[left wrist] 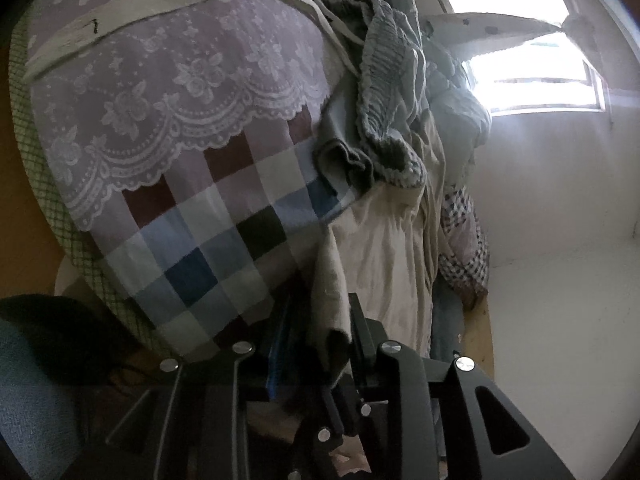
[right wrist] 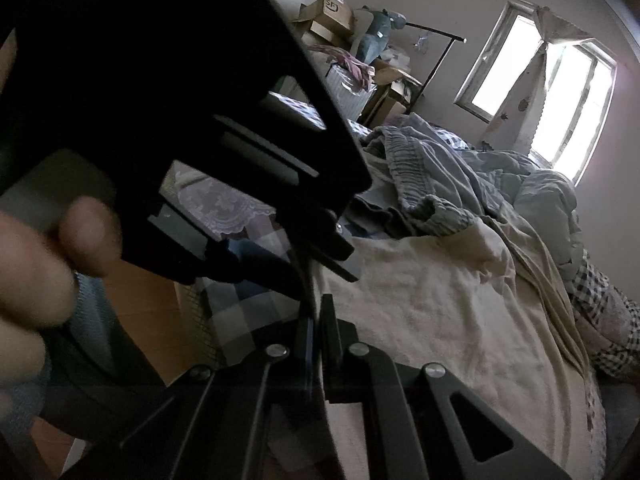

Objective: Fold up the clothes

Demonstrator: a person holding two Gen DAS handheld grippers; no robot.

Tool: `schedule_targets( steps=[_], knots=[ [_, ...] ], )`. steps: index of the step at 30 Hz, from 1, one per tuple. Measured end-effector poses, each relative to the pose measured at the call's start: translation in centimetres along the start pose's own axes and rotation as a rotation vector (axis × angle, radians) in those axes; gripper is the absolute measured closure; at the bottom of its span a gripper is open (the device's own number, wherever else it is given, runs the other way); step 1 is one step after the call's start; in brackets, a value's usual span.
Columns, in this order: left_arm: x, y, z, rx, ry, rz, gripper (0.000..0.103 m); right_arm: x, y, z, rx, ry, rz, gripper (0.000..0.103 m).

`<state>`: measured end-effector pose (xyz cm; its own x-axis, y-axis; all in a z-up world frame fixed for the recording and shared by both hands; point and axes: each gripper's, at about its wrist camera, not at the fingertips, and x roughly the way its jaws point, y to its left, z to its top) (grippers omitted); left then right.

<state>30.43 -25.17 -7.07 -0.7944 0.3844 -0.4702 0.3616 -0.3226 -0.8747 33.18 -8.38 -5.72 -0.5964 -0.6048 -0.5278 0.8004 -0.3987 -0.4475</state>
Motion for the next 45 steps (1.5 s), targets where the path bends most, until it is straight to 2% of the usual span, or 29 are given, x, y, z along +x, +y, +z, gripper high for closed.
schedule_targets(
  steps=[1,3,4,8,10,11,12,24,37,45],
  knots=[
    [0.0,0.0,0.0,0.004,-0.003,0.000,0.076,0.0,0.0,0.0,-0.001,-0.001,-0.001,0.102],
    [0.0,-0.3,0.0,0.023,-0.006,0.005,0.097,0.0,0.1,0.0,-0.003,-0.001,-0.003,0.102],
    [-0.1,-0.5,0.0,0.034,-0.007,0.010,0.101,0.0,0.1,0.0,-0.004,-0.002,-0.005,0.102],
    [-0.5,-1.7,0.0,0.071,-0.012,-0.013,0.101,-0.3,0.4,-0.3,-0.014,-0.002,-0.037,0.100],
    [-1.1,-2.3,0.2,0.080,-0.018,-0.047,0.102,-0.6,0.6,-0.5,-0.024,-0.006,-0.072,0.085],
    [-1.4,-2.7,0.3,0.087,-0.021,-0.061,0.102,-0.7,0.7,-0.7,-0.028,-0.010,-0.083,0.068],
    [-1.6,-3.0,0.4,0.094,-0.023,-0.071,0.102,-0.8,0.6,-0.8,-0.028,-0.015,-0.091,0.060],
    [-2.6,-5.7,0.0,0.103,-0.006,-0.119,0.102,-2.4,-1.3,-2.3,-0.111,-0.021,-0.307,0.059],
    [-4.4,-9.6,0.6,0.117,-0.038,-0.154,0.102,-3.9,-7.5,-8.7,-0.074,0.151,-0.433,0.059],
    [-3.4,-13.4,1.2,0.139,-0.049,-0.162,0.102,-7.3,-11.8,-12.9,-0.057,0.247,-0.505,0.059]
  ],
)
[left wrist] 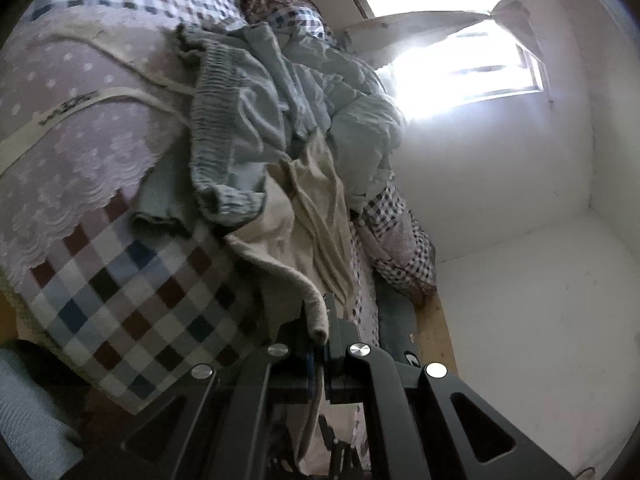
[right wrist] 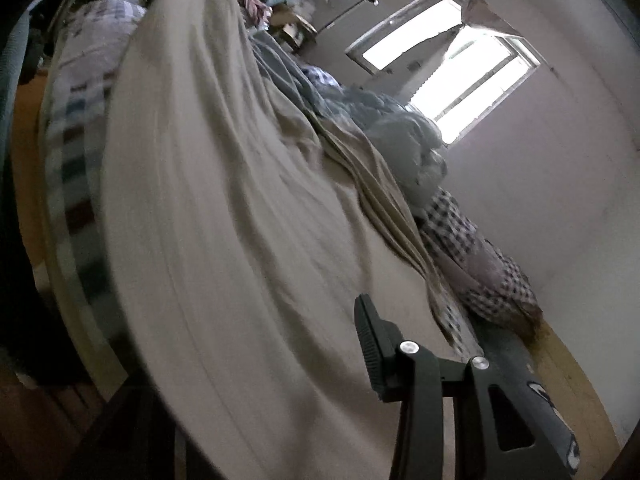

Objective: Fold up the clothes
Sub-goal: 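Fold the shirt edge over the body with both grippers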

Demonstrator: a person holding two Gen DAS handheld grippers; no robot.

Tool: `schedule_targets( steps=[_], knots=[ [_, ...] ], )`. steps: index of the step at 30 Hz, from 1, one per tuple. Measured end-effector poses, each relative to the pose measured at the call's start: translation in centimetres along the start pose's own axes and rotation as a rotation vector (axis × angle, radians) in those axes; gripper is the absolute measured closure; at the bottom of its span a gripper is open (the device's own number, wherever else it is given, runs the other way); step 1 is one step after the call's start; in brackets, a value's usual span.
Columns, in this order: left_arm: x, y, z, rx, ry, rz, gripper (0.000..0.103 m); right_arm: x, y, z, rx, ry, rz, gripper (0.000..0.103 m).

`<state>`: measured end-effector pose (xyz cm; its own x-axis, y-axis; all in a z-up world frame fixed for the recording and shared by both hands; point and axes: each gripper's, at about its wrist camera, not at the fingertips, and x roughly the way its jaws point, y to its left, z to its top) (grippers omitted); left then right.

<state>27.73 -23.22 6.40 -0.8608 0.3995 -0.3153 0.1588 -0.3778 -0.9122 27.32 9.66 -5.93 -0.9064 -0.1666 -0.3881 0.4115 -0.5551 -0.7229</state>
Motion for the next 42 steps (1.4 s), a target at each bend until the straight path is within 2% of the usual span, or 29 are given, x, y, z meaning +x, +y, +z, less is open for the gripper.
schedule_targets(
  steps=[6,12,17,35,40,42],
  knots=[
    [0.5,-2.5,0.9,0.031,-0.014,0.005,0.102,0.4,-2.9,-5.0,-0.052,0.095,-0.033,0.059],
    [-0.3,-5.2,1.9,0.101,-0.041,0.018,0.102,-0.2,-5.5,-9.8,-0.173,0.119,-0.069,0.059],
    [-0.4,-6.5,1.9,0.131,-0.041,0.032,0.102,-1.0,-7.8,-13.4,-0.183,0.164,-0.082,0.059],
    [0.1,-4.9,0.4,0.159,0.006,0.136,0.102,-5.0,-8.6,-16.5,-0.221,0.162,-0.176,0.061],
    [0.5,-4.8,0.5,0.166,0.006,0.153,0.102,-5.6,-8.2,-16.9,-0.244,0.149,-0.188,0.076],
    [0.6,-4.7,0.4,0.171,0.004,0.162,0.102,-5.7,-8.1,-17.0,-0.250,0.150,-0.187,0.087]
  ],
)
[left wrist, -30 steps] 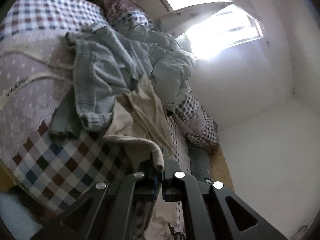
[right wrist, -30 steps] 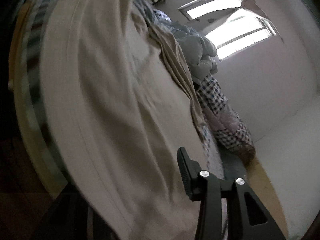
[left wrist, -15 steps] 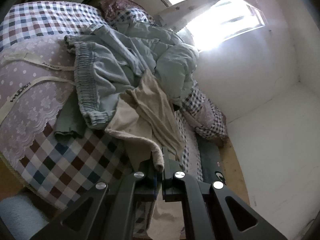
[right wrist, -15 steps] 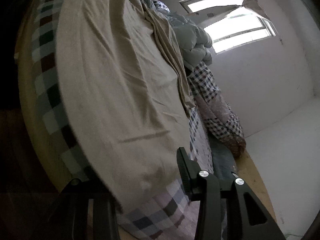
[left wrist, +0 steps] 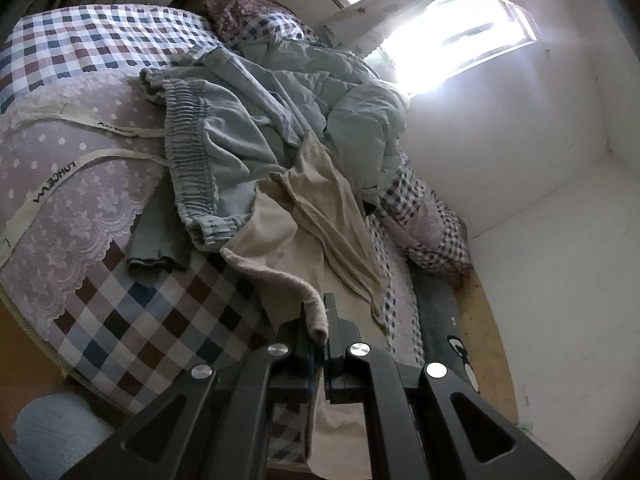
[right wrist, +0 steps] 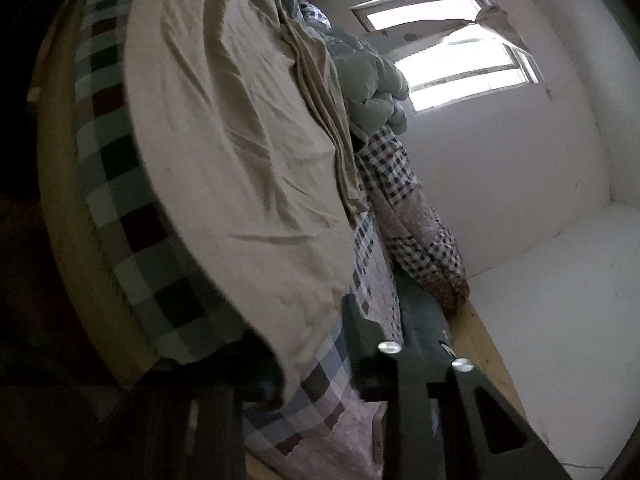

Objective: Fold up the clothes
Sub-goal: 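Fold the shirt edge over the body with both grippers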

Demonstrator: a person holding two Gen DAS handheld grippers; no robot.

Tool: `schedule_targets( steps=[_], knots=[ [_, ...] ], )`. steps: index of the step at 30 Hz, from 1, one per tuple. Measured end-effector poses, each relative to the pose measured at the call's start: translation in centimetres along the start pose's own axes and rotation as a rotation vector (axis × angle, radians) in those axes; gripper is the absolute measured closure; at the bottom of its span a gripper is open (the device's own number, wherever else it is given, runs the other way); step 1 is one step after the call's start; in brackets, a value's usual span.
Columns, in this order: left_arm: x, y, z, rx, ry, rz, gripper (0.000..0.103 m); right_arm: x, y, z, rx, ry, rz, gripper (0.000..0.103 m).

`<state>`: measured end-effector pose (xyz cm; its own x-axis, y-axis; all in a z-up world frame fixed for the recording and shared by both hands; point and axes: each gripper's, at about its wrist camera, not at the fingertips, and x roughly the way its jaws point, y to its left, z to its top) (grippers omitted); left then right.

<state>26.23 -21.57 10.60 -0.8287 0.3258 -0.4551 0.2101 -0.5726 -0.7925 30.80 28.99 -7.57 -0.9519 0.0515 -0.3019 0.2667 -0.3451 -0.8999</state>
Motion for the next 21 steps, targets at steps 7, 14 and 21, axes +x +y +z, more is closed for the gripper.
schedule_targets(
  steps=[7,14,21],
  knots=[
    [0.1,0.1,-0.5,0.019,0.003,0.023,0.102,-0.3,-2.0,-0.2,0.044,0.027,0.020,0.103],
    [-1.7,-1.8,-0.4,0.072,-0.016,-0.005,0.102,-1.6,-8.5,1.0,0.124,0.026,-0.024,0.103],
    [-5.8,-4.9,0.0,0.146,-0.078,-0.055,0.102,-4.1,-16.5,3.0,0.216,0.002,-0.105,0.103]
  ],
)
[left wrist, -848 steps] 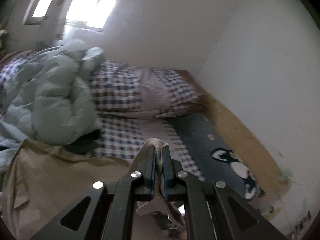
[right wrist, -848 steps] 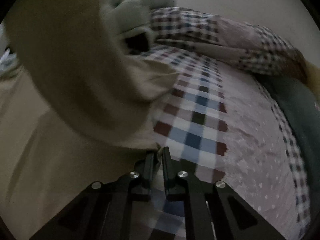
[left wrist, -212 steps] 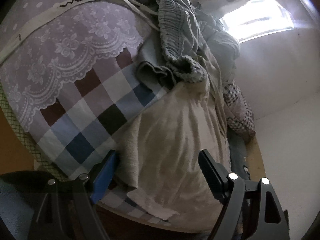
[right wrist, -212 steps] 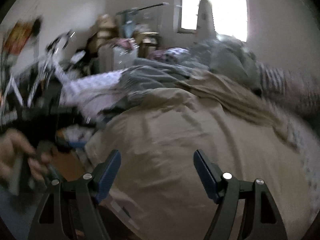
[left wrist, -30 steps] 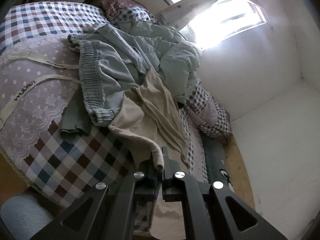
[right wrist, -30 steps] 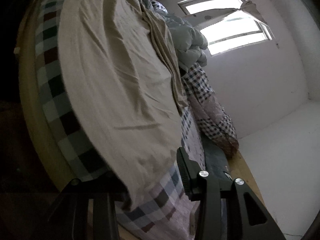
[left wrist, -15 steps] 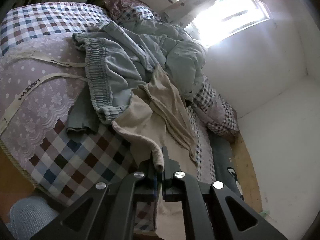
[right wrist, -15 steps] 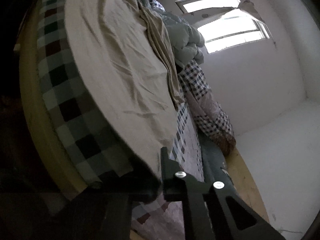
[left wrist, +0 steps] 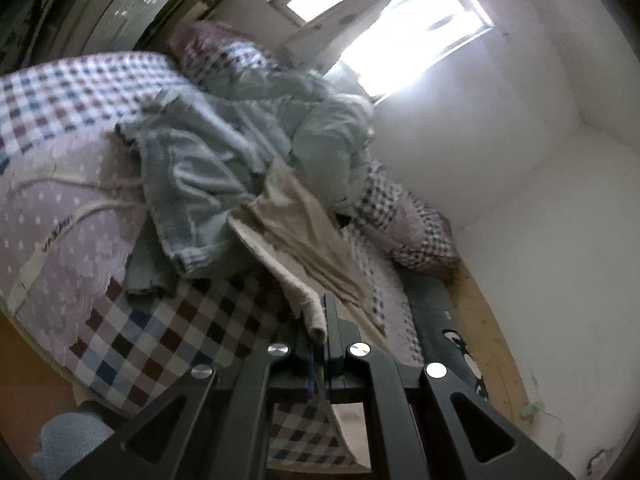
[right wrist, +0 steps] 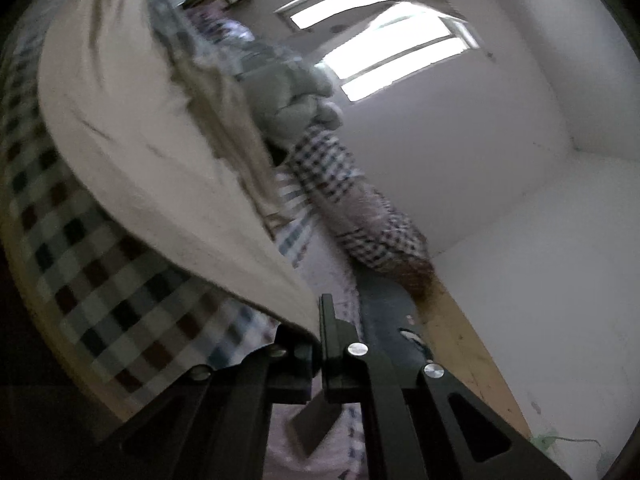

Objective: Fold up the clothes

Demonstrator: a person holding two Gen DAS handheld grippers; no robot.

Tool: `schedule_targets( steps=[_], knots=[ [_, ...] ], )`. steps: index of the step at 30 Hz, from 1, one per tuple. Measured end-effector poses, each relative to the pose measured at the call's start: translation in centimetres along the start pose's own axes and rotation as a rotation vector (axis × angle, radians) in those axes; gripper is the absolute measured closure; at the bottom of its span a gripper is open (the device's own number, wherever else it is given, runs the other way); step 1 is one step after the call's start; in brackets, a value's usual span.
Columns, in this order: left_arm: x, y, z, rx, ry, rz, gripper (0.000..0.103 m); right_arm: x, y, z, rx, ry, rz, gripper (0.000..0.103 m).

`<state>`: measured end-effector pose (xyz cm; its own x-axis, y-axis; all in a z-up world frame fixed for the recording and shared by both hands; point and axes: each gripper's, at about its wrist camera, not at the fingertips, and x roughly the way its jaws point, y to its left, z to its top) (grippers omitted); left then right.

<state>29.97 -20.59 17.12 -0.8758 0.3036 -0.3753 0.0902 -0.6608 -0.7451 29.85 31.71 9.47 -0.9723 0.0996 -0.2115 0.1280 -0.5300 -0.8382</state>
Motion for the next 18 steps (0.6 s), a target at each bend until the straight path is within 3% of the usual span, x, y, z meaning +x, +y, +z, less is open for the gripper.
schedule_targets(
  steps=[7,18],
  knots=[
    [-4.7,-3.2,0.4,0.066,-0.051,-0.070,0.102,-2.6,-6.2,2.3,0.053,-0.019,-0.081,0.103],
    [-11.9,-6.6,-0.5,0.130,-0.103,-0.135,0.102,-8.8,-10.9,2.7,0.074,-0.038,-0.125,0.103]
  ],
)
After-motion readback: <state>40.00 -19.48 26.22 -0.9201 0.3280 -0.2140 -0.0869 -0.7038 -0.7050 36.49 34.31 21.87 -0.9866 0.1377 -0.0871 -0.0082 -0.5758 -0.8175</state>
